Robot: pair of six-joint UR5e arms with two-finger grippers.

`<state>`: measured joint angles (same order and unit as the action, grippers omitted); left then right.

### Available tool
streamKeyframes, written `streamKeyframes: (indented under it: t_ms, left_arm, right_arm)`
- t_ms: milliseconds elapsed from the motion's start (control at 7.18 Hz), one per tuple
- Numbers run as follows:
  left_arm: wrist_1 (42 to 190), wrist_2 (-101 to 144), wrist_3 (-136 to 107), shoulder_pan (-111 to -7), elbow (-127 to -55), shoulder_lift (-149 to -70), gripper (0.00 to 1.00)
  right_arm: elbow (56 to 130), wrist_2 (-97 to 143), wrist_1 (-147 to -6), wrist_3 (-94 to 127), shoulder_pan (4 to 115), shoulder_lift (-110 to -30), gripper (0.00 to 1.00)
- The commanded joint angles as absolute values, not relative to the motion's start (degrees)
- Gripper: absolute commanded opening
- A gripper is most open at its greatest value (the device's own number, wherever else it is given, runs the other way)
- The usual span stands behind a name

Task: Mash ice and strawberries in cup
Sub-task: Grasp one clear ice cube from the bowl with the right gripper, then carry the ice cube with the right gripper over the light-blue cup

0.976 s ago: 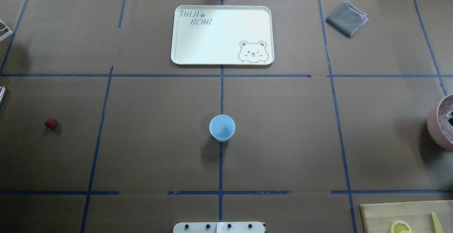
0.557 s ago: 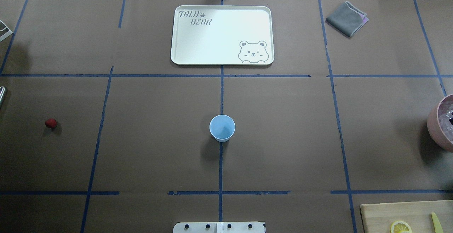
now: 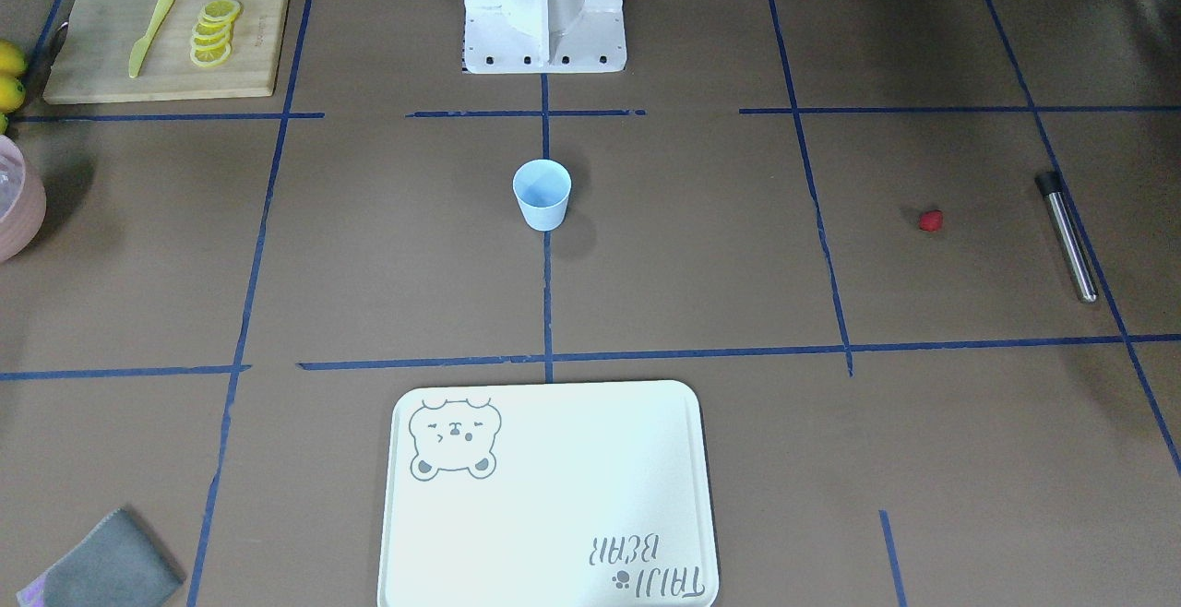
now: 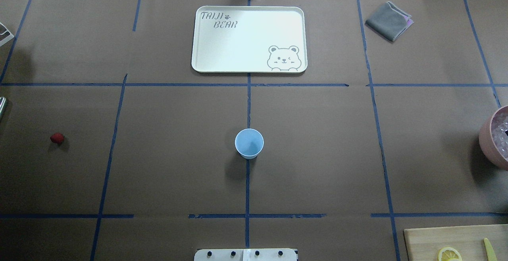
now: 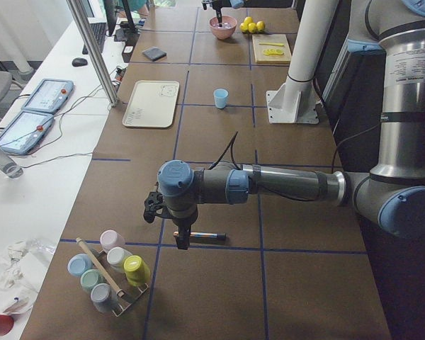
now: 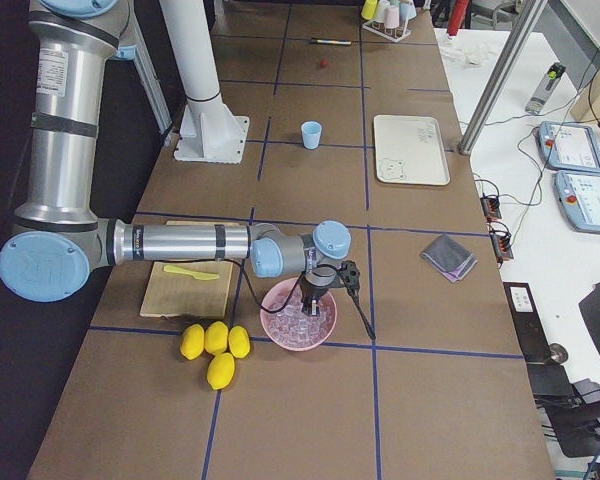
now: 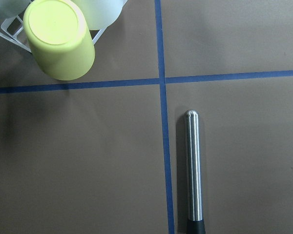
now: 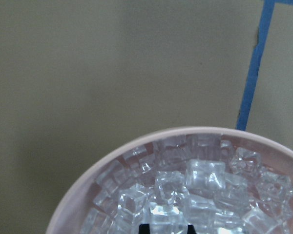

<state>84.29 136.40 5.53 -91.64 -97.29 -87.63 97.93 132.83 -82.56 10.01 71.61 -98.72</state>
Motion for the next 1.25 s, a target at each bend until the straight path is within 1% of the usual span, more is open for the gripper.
streamKeyframes:
  t_ms: [0, 279, 418, 557, 836, 976, 1115]
  left_arm:
    - [84.29, 136.41, 5.45, -91.58, -97.38, -87.63, 1.00]
    - [84.29, 136.41, 5.45, -91.67, -97.29, -87.63, 1.00]
    - [84.29, 136.41, 5.45, -91.67, -97.38, -87.63, 1.00]
    - [84.29, 136.41, 5.45, -91.67, -97.47, -87.63, 1.00]
    - [84.29, 136.41, 5.45, -91.58, -97.56, -87.63, 1.00]
    - [84.29, 136.41, 5.45, -91.58, -97.56, -87.63, 1.00]
    - [84.29, 136.41, 5.45, -91.58, -97.65, -87.71, 1.00]
  right_arm:
    - [102.71, 132.89, -83.14, 9.76, 77.31, -98.44, 0.00]
    - [109.56, 133.50, -83.41, 10.71, 79.62, -98.00, 0.00]
    - [111.43, 133.42, -83.41, 11.94, 79.54, -96.52, 0.00]
    - [111.45, 133.50, -83.41, 16.74, 79.28, -93.46, 0.00]
    - [111.27, 133.59, -83.41, 28.60, 70.63, -84.86, 0.00]
    - [111.62, 133.42, -83.32, 34.13, 66.14, -82.03, 0.00]
    - [111.62, 132.81, -83.41, 43.85, 61.13, -77.48, 0.00]
